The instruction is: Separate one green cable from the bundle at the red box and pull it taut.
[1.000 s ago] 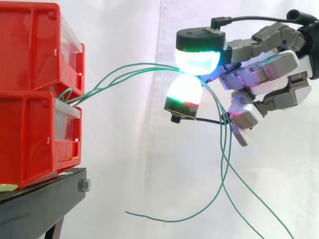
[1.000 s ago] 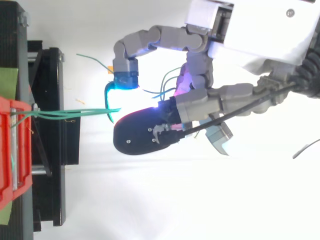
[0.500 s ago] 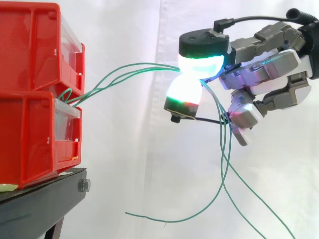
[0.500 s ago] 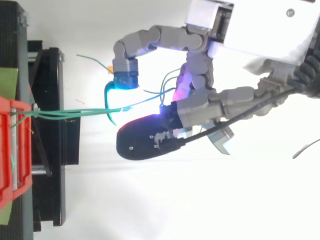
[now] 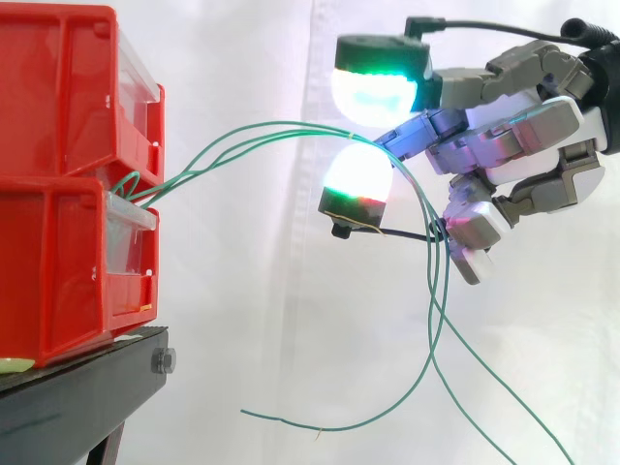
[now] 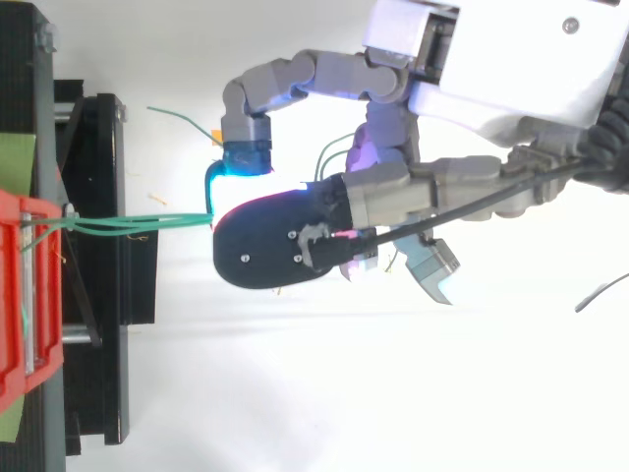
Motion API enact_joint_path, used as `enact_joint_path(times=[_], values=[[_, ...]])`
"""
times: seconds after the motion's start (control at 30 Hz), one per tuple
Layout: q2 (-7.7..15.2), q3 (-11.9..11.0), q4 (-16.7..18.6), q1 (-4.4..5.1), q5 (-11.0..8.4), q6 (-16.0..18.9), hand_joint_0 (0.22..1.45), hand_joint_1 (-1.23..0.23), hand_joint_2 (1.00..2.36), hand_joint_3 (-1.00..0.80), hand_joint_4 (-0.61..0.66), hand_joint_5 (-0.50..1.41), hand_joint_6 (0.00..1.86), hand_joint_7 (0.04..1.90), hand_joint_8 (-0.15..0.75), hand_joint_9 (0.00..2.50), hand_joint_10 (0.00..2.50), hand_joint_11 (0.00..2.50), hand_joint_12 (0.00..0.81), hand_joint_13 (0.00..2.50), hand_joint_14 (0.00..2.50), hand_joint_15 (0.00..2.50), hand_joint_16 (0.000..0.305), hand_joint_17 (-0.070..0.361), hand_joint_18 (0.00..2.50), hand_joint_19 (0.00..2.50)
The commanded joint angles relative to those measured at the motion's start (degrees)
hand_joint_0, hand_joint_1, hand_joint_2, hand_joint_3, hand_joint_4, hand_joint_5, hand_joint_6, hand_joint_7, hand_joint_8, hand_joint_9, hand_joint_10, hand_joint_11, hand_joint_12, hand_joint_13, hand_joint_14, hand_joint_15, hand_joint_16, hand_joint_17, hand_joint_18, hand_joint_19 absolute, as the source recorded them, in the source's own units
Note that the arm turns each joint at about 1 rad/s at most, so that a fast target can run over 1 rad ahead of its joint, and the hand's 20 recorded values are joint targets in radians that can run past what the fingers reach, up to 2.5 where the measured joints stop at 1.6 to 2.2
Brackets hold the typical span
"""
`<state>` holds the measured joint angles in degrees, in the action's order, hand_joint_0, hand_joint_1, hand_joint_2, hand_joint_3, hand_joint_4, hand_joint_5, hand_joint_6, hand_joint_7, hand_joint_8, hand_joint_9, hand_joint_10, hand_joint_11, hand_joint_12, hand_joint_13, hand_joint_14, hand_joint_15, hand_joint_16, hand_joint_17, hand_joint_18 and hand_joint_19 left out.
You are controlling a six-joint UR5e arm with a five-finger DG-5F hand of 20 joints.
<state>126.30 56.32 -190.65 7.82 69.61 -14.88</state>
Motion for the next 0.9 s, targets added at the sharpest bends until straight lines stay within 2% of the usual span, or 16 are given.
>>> enact_joint_path(times=[0.0, 0.23, 0.4, 0.6, 0.87], values=[[0.0, 0.0, 0.0, 0.0, 0.0, -0.1, 0.71, -0.61, 1.01, -0.32, 0.09, 0.15, 0.5, 1.33, 0.173, 2.04, 0.02, 0.52, 0.369, 1.45, 0.02, 0.56, 0.057, 0.129, 1.11, 0.51], [0.0, 0.0, 0.0, 0.09, 0.0, -0.1, 0.73, -0.67, 1.01, -0.21, 0.09, 0.15, 0.5, 1.34, 0.184, 2.07, 0.02, 0.52, 0.379, 1.46, 0.02, 0.55, 0.06, 0.135, 1.14, 0.49], [0.0, -0.1, 0.0, 0.09, 0.0, -0.1, 0.71, -0.69, 1.01, -0.11, 0.04, 0.16, 0.5, 1.35, 0.219, 2.08, 0.02, 0.52, 0.386, 1.47, 0.02, 0.54, 0.066, 0.148, 1.17, 0.45], [0.0, 0.0, 0.0, 0.09, 0.0, -0.1, 0.68, -0.76, 1.0, -0.08, 0.04, 0.16, 0.5, 1.36, 0.232, 2.08, 0.02, 0.49, 0.398, 1.49, 0.02, 0.52, 0.072, 0.162, 1.22, 0.39], [0.0, 0.0, 0.0, 0.17, 0.0, -0.1, 0.68, -0.78, 1.0, -0.09, 0.06, 0.16, 0.5, 1.36, 0.232, 2.07, 0.02, 0.48, 0.401, 1.49, 0.01, 0.52, 0.071, 0.16, 1.21, 0.39]])
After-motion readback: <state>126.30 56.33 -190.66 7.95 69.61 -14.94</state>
